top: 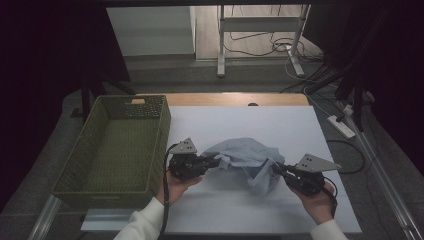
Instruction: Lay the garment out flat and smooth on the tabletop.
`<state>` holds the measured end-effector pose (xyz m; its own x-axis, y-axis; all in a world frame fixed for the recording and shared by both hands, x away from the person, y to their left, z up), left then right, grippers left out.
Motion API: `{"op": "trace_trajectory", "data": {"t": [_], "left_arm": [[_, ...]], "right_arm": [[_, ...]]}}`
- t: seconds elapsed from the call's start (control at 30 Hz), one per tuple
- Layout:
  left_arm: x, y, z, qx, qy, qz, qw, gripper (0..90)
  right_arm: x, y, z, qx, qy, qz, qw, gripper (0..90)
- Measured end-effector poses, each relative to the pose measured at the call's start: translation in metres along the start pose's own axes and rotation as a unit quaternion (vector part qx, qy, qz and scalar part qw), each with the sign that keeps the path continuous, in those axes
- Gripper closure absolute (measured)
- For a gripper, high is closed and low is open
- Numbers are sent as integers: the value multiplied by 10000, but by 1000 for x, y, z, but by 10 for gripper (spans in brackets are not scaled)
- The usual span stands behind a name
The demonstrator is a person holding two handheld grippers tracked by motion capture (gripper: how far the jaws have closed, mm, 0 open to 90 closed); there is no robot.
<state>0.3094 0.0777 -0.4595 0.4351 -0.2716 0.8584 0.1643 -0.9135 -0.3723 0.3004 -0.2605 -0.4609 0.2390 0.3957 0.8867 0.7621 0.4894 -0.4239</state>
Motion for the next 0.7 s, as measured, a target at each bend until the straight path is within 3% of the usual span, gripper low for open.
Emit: {"op": "trace_trajectory", "data": {"t": [0.27,0.53,0.7], "left_arm": [[4,-5,-1,2,-2,-75,10000,814],[13,-19,-5,-24,29,-322,9995,814],[16,-26,-4,-29,-1,-473,9989,814]], "right_arm": [[2,0,1,17,34,-62,10000,843],[12,-2,2,-5,59,-258,9996,843],[20,-4,2,64,200,-414,9989,843]]}}
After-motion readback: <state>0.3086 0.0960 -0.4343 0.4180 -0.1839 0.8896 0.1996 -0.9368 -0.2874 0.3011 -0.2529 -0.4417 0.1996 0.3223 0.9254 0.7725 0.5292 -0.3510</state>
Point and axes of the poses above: each handheld gripper's, and its own axes: y roughly forward along the jaws, x roughly out of its top, z roughly to its left, the point moved 2 cm from there along y, roughly forward along the jaws, and after that the axes turned 14 degrees about -x, right-handed, at the moved point
